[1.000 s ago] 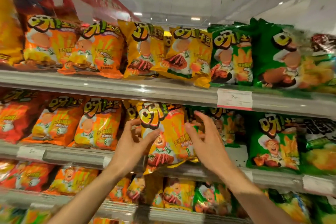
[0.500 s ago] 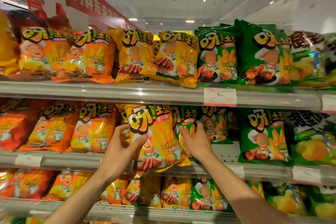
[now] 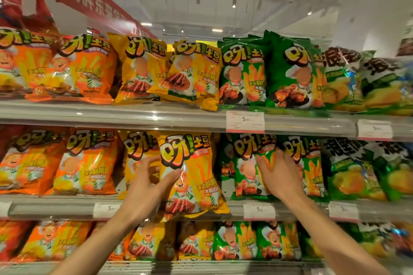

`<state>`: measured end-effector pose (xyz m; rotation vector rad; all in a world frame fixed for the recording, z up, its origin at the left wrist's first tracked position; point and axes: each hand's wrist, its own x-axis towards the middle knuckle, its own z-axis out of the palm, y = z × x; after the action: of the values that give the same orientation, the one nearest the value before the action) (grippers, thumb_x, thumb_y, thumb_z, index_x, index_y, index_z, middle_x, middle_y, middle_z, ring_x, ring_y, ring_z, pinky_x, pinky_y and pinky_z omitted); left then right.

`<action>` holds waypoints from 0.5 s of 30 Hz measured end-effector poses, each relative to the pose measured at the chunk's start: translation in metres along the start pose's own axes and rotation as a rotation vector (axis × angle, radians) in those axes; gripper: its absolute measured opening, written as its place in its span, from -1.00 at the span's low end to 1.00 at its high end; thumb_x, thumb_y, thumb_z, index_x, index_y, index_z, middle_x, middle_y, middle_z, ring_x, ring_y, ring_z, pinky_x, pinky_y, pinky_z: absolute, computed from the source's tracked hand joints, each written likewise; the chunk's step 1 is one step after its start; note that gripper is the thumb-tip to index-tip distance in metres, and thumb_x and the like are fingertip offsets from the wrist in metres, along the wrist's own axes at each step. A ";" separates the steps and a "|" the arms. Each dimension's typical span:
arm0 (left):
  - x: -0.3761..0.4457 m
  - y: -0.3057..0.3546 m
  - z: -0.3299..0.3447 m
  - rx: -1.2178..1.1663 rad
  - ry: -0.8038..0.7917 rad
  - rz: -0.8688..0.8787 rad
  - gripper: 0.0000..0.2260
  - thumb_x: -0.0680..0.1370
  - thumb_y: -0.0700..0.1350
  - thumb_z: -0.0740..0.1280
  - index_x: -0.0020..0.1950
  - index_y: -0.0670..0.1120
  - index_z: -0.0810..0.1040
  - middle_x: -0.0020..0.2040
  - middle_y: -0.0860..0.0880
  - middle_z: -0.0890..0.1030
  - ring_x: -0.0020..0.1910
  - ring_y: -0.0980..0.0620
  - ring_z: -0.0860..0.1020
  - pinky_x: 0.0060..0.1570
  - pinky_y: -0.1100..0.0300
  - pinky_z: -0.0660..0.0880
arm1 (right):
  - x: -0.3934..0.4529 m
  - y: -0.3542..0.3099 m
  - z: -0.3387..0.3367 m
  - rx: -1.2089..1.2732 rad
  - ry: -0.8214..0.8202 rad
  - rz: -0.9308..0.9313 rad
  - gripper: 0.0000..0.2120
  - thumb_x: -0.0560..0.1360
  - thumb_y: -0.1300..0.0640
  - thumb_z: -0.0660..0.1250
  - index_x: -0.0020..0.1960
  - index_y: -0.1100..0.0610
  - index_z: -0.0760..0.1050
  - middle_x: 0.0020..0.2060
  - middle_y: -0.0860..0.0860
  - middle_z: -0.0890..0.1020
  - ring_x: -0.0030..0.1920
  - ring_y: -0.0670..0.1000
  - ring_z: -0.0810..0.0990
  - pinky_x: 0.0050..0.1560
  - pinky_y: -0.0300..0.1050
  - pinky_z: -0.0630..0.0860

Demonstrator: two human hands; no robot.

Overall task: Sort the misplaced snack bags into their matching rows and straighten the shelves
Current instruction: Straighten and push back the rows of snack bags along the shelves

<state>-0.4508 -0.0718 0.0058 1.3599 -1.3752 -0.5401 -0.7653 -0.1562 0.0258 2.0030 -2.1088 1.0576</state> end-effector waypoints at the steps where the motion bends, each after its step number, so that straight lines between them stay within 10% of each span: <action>1: 0.002 0.002 0.004 0.040 0.006 0.020 -0.33 0.25 0.53 0.33 0.26 0.28 0.34 0.15 0.22 0.49 0.10 0.16 0.54 0.09 0.01 0.53 | -0.002 0.002 0.000 -0.057 0.052 -0.022 -0.30 0.58 -0.25 0.14 0.44 0.30 0.32 0.30 0.26 0.49 0.30 0.22 0.45 0.26 0.06 0.42; 11: 0.046 0.023 0.044 0.496 0.083 0.032 -0.41 0.52 0.32 0.27 0.34 -0.08 0.29 -0.26 0.00 0.56 -0.29 0.00 0.56 -0.37 0.08 0.45 | -0.001 0.007 0.010 -0.124 0.136 -0.138 -0.32 0.61 -0.23 0.11 0.47 0.30 0.29 0.10 0.19 0.58 0.11 0.17 0.54 0.06 0.04 0.52; 15: 0.055 0.035 0.065 0.628 0.114 0.108 -0.39 0.54 0.31 0.25 0.34 -0.15 0.32 -0.04 -0.10 0.58 -0.09 -0.12 0.58 -0.28 0.07 0.44 | -0.002 0.008 0.012 -0.106 0.134 -0.138 -0.30 0.61 -0.23 0.09 0.50 0.29 0.25 0.14 0.18 0.57 0.14 0.16 0.53 0.10 0.04 0.52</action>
<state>-0.5104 -0.1360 0.0357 1.7627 -1.5807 0.0603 -0.7671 -0.1611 0.0124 1.9395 -1.8892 1.0050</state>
